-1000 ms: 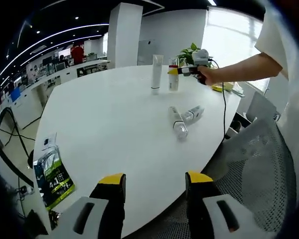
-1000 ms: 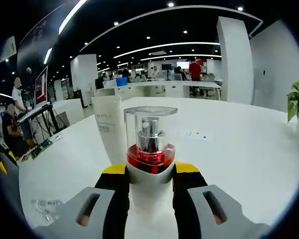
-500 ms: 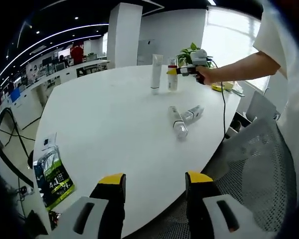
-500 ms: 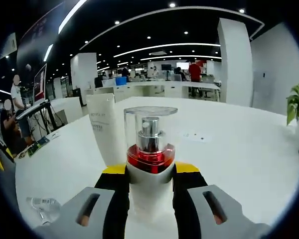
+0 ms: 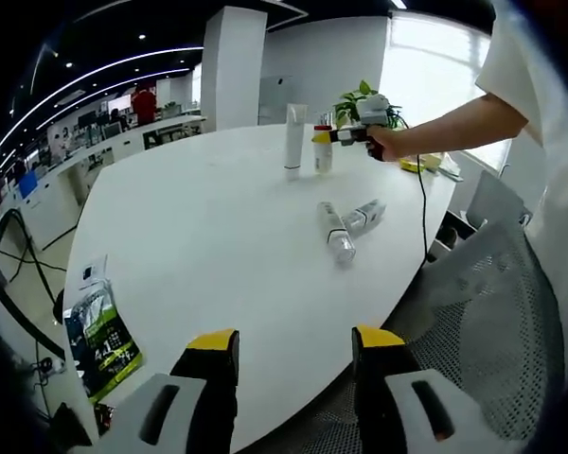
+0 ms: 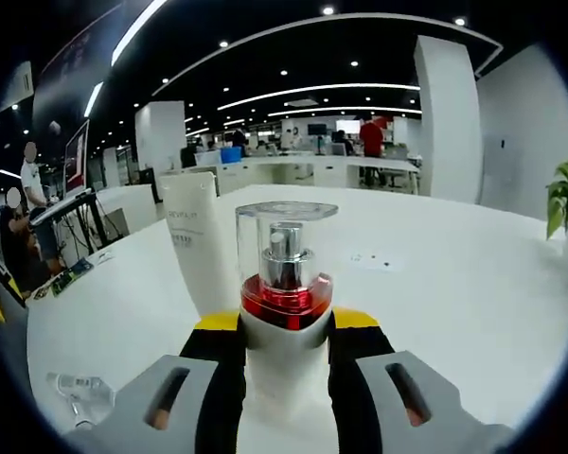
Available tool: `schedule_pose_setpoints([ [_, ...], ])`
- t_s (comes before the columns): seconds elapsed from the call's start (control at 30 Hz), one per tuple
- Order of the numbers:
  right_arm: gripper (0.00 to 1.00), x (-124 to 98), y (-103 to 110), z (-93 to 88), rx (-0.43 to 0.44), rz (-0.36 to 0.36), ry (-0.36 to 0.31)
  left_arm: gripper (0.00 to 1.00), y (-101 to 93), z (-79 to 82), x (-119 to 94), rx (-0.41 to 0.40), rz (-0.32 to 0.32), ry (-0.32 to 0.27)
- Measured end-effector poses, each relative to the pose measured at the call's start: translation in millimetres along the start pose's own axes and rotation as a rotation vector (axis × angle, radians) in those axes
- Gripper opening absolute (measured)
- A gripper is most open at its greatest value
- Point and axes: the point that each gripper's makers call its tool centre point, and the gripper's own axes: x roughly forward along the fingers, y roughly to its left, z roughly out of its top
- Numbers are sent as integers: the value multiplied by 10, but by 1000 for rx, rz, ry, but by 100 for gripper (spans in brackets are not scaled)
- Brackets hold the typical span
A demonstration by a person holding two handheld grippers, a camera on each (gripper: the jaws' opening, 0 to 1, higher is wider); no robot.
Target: Arrange the skincare products in the storage area until every visible bottle or jar stands upright without overlapping.
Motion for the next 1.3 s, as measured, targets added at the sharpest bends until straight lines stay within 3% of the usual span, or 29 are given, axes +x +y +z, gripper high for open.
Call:
schedule_pose_setpoints([
  [0.57,30,135,91,6,-38,31,-29,49,17,-10,2,3,6,7],
  [0.73,31,92,67,-15,-12,21,-74,49,21,-6,-2,6,9,6],
  [1.03,31,21,134,-50,-75,48,-60,49,16,2,-6,13,9,5],
  [1.3,31,22,132,-54,-76,43,-69,49,38,26,-21,18,22,-7],
])
